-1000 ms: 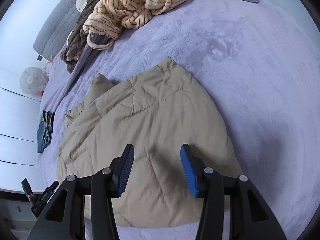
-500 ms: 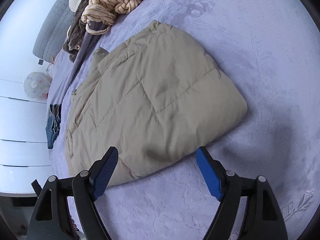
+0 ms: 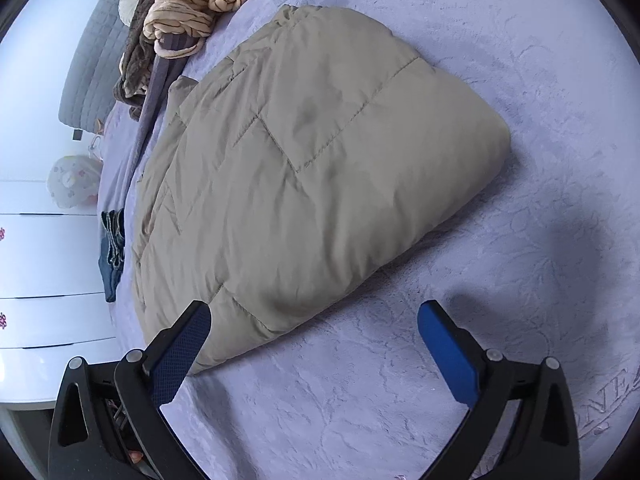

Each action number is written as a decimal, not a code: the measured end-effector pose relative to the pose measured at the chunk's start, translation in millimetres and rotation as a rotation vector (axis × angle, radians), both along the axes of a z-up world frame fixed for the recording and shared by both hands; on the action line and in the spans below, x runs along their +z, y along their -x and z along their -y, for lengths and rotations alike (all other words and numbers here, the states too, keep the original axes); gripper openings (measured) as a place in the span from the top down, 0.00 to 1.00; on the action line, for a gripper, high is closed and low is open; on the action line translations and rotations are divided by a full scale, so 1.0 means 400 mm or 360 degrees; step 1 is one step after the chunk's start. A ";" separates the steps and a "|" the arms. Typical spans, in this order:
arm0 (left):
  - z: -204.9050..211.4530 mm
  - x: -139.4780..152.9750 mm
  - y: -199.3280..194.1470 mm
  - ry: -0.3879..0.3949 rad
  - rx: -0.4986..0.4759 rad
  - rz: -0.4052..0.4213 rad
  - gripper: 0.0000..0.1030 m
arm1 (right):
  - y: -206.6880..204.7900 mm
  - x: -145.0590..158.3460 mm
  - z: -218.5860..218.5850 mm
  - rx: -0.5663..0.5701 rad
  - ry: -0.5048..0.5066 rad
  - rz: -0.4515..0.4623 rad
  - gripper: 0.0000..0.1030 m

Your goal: Fold large clothes

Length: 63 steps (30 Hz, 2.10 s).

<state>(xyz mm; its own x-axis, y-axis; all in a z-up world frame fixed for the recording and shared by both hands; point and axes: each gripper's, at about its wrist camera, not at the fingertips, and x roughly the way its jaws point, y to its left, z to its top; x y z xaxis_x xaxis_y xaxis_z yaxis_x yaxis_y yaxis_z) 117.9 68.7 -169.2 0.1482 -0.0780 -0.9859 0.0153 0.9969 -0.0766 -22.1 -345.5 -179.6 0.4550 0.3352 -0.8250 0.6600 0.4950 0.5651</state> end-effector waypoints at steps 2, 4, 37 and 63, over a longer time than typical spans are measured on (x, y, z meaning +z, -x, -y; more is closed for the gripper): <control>-0.003 -0.002 -0.006 0.0009 0.0013 0.0001 0.00 | -0.003 -0.011 0.000 -0.0009 -0.0014 -0.0001 0.00; -0.008 -0.008 -0.012 0.0017 0.0032 -0.0009 0.00 | -0.011 -0.023 0.003 -0.0023 -0.0048 0.0001 0.00; -0.079 -0.114 -0.154 0.0688 0.0401 0.0084 0.77 | -0.129 -0.164 0.016 -0.0412 -0.0579 0.0191 0.50; -0.276 0.067 0.375 0.0442 -0.0142 0.0110 0.82 | 0.318 -0.045 -0.279 -0.0382 -0.0467 0.0179 0.76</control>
<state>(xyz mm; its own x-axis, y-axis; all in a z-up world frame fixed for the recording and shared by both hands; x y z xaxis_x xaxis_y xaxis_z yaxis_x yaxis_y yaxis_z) -32.0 179.2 -142.4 0.1948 -0.3589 -0.9128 0.1164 0.9325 -0.3418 -149.4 -233.7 -197.5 0.6311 0.4224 -0.6506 0.6632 0.1412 0.7350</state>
